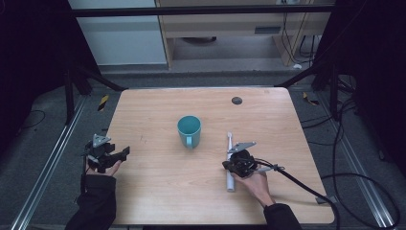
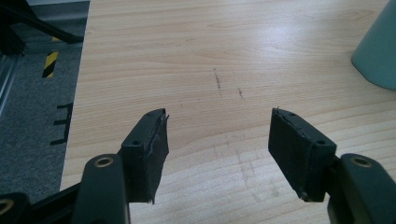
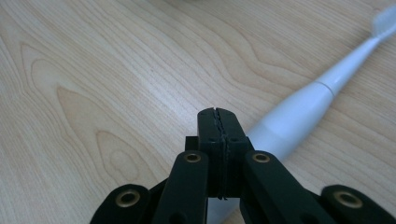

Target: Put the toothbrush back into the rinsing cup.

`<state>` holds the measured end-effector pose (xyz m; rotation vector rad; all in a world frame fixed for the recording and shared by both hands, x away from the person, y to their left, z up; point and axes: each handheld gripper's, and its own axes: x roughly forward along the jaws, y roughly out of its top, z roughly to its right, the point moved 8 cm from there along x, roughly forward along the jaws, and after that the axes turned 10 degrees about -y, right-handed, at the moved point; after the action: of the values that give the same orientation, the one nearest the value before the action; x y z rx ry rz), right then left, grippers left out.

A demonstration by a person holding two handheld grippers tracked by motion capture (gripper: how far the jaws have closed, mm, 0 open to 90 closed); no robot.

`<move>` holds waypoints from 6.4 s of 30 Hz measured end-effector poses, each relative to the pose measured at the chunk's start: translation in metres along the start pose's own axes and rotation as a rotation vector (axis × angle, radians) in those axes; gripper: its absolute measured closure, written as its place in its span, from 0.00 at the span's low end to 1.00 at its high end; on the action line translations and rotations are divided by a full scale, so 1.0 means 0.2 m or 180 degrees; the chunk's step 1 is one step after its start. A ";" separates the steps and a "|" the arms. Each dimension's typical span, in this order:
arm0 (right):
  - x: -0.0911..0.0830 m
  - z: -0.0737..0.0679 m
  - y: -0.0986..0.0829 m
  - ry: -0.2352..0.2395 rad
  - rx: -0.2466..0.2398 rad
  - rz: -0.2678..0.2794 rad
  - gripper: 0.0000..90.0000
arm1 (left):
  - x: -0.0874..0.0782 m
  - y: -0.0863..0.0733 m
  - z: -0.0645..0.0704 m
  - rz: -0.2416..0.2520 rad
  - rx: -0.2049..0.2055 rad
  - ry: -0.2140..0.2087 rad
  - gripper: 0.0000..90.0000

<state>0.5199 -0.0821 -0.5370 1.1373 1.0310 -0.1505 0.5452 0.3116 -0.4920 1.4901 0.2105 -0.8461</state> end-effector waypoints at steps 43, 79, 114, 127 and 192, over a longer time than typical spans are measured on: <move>-0.16 0.17 -0.01 -0.0398 -0.0257 -0.0431 0.47 | 0.02 0.00 0.01 -0.0048 0.0015 -0.0057 0.41; 0.00 0.12 -0.08 -0.0103 -0.0241 -0.0944 0.70 | 0.04 -0.01 0.03 -0.0128 0.0055 -0.0074 0.41; -0.14 0.18 0.07 -0.0194 -0.0034 -0.0557 0.74 | 0.04 0.00 0.03 -0.0130 0.0078 -0.0069 0.41; -0.27 0.18 0.36 -0.0122 0.0068 0.0231 0.74 | 0.04 0.00 0.03 -0.0125 0.0071 -0.0067 0.41; 0.17 -0.02 1.05 0.0171 0.0534 0.1853 0.74 | 0.05 0.00 0.03 -0.0113 0.0085 -0.0073 0.41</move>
<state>0.6577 0.0303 -0.4216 1.5565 0.7060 0.2631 0.5497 0.3034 -0.4970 1.5046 0.2099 -0.8973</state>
